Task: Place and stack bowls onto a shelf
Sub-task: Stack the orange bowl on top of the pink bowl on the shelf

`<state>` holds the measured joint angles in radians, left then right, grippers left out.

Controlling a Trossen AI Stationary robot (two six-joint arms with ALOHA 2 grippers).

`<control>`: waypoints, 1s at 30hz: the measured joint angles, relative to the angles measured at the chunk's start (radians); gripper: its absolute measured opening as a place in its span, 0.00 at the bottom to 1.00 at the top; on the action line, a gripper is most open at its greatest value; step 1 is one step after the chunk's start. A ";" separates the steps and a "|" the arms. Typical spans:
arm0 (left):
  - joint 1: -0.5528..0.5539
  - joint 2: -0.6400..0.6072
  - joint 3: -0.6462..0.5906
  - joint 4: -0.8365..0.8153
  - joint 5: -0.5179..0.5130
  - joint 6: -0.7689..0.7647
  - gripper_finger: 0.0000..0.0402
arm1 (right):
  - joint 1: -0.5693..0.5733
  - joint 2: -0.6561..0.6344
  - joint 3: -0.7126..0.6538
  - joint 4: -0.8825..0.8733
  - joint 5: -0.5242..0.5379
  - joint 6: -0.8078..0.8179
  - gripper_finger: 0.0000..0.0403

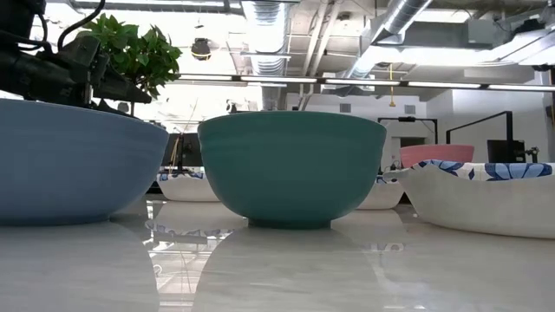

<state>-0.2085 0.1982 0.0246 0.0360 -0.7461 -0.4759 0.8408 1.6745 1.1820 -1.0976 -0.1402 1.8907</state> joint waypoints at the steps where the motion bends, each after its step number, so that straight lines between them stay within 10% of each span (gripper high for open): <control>1: 0.000 0.000 0.000 0.000 0.000 0.000 0.79 | 0.001 0.000 0.000 -0.006 0.000 0.001 0.56; 17: 0.000 0.000 0.000 0.000 0.000 -0.003 0.79 | -0.001 -0.001 -0.043 0.057 0.009 -0.008 0.07; 30: 0.000 0.000 0.000 0.000 0.001 0.000 0.79 | -0.034 -0.115 0.017 -0.010 0.040 -0.110 0.07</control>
<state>-0.2085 0.1982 0.0246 0.0357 -0.7452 -0.4759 0.8071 1.5599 1.1987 -1.1073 -0.1002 1.7811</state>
